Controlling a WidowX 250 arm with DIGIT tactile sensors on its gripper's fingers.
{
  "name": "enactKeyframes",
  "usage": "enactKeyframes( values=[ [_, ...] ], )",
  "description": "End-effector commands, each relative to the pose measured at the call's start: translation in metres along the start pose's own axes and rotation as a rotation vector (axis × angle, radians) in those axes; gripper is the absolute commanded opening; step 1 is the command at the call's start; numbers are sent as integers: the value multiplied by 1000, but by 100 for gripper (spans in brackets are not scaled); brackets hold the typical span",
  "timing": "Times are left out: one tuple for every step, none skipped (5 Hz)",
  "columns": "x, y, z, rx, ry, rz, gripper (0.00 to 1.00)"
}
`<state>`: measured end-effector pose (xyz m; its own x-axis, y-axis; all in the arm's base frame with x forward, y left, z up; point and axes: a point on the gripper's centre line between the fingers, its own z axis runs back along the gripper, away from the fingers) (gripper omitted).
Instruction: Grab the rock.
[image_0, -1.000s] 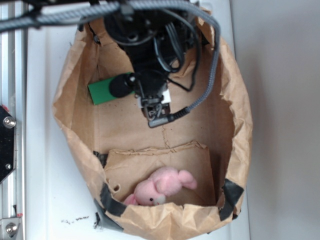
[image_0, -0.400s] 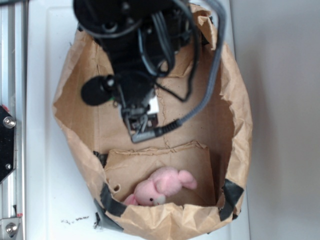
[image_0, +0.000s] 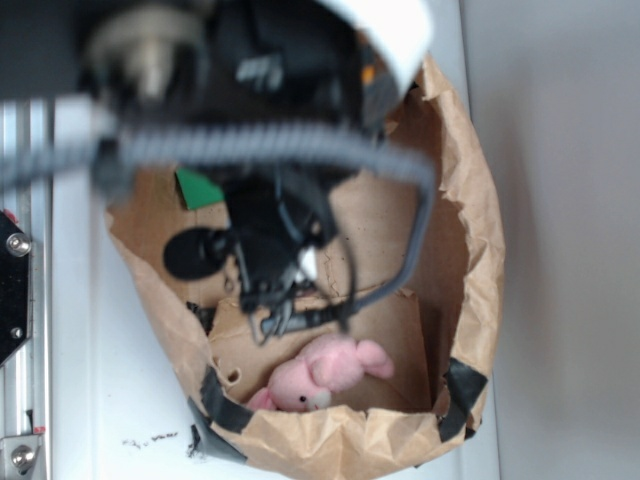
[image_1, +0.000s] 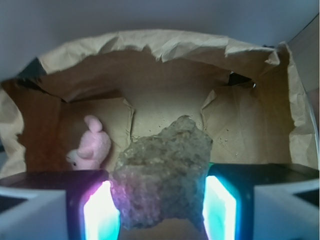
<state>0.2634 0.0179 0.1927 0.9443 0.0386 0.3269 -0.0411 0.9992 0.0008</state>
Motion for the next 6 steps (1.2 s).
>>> enactKeyframes(
  values=[
    [4, -8, 10, 44, -57, -32, 0],
    [11, -6, 11, 34, -32, -26, 0],
    [17, -4, 11, 26, -6, -17, 0],
    [21, -7, 6, 38, 7, -6, 0],
    [21, -8, 4, 41, 8, 36, 0],
    [21, -6, 6, 47, 39, 128, 0]
  ],
)
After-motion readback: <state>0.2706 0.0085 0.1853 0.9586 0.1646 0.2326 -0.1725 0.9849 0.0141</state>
